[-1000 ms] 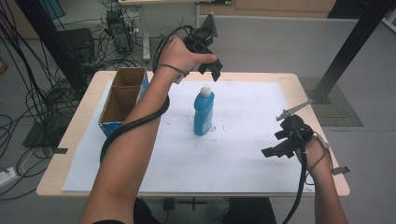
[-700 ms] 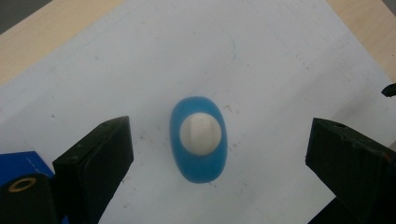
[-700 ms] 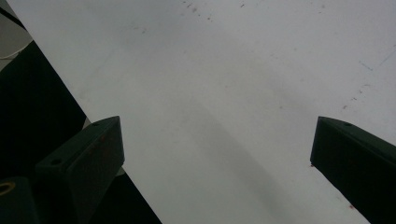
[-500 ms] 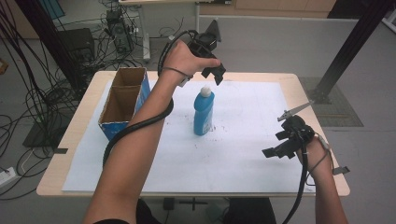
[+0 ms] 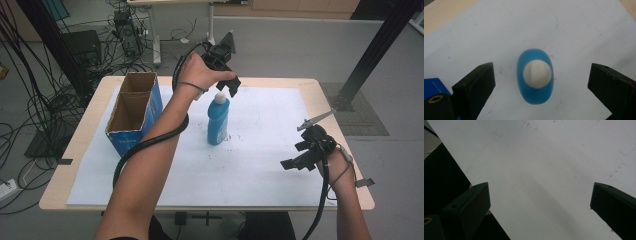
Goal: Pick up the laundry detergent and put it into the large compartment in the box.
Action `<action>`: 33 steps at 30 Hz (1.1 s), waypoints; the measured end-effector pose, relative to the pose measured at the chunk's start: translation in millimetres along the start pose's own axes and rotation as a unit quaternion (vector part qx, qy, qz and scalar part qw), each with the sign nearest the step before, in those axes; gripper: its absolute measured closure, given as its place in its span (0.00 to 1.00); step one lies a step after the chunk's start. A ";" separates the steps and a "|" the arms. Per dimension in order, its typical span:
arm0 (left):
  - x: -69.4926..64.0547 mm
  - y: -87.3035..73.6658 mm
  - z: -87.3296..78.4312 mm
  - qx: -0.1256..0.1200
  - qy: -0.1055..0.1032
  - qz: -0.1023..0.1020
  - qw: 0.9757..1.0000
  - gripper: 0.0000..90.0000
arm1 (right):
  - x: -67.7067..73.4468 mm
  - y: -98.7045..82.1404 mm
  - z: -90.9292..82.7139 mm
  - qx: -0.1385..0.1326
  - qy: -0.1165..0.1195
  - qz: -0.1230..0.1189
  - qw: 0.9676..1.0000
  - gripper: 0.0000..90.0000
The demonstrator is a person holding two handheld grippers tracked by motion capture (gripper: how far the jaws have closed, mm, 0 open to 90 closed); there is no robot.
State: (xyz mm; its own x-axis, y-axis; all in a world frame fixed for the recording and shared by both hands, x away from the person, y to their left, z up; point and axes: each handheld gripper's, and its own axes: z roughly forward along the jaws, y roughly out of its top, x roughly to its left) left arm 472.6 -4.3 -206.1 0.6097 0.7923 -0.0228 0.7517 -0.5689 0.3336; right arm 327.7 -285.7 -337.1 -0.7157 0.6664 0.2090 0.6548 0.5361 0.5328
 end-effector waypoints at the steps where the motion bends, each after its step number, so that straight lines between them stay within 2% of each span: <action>1: 0.2 0.0 2.1 0.001 0.000 -0.001 1.000 0.08 | -0.1 -0.1 0.2 0.000 0.000 0.000 1.000 0.03; 9: 0.0 -2.2 13.6 0.000 -0.002 -0.009 1.000 0.08 | -1.0 -1.5 1.8 0.003 0.000 0.002 1.000 0.03; 12: -0.4 -2.9 16.7 0.001 0.009 -0.011 1.000 0.08 | -1.3 -1.6 2.1 0.004 -0.002 0.002 1.000 0.03; 19: -0.5 -3.8 22.5 0.002 0.005 -0.015 1.000 0.08 | -1.0 -1.5 3.1 0.007 -0.005 0.002 1.000 0.03; 25: -1.1 -4.5 26.7 0.002 0.007 -0.016 1.000 0.08 | -0.9 -1.5 4.8 0.009 -0.005 0.002 1.000 0.03; 29: -0.3 -5.9 29.9 0.001 0.015 -0.021 1.000 0.08 | -0.9 -1.5 4.8 0.009 -0.006 0.002 1.000 0.03; 33: 1.0 -6.9 33.8 0.000 0.013 -0.023 1.000 0.08 | -1.5 -1.9 4.6 0.011 -0.010 0.001 1.000 0.03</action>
State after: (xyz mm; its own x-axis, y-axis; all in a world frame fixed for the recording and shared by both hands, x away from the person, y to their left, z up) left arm 476.5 -7.1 -240.3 0.5673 0.8234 -0.0148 0.7792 -0.5309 0.3330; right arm 328.6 -285.3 -342.2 -0.7102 0.6769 0.1935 0.6609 0.5463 0.5145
